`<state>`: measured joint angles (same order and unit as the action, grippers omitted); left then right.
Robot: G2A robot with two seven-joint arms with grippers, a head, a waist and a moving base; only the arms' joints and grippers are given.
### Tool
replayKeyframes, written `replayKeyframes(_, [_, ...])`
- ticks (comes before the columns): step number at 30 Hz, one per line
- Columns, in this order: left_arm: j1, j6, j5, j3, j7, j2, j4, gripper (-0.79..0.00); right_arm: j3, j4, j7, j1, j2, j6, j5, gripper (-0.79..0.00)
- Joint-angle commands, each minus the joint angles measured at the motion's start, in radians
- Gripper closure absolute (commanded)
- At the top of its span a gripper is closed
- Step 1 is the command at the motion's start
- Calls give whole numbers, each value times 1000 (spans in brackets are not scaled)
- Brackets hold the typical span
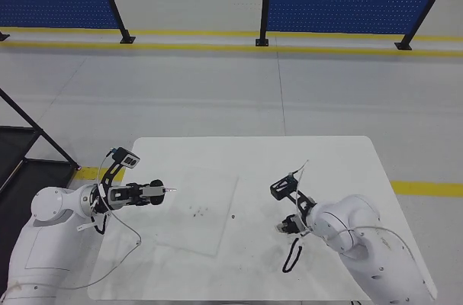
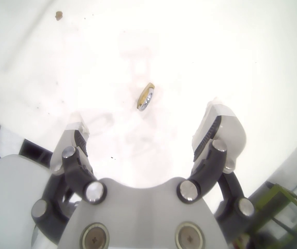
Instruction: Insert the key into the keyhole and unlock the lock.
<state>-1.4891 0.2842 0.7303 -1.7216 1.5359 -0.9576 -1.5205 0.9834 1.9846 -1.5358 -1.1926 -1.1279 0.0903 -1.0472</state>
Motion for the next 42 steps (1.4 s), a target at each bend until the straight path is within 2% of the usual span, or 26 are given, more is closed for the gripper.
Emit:
replayKeyframes(1, [0, 0, 0, 0, 0, 0, 0, 0, -43, -34, 0, 47, 14, 43, 38, -785])
replayKeyframes(9, [0, 0, 0, 0, 0, 0, 0, 0, -235, -118, 0, 220, 80, 189, 160, -785])
replayKeyframes(19, [0, 0, 0, 0, 0, 0, 0, 0, -400, -213, 0, 374, 136, 194, 302, -785])
replayKeyframes(28, [0, 0, 0, 0, 0, 0, 0, 0, -465, -240, 4, 428, 136, 198, 338, -785])
replayKeyframes(42, [0, 0, 0, 0, 0, 0, 0, 0, -499, -240, 80, 408, 106, 274, 305, -785])
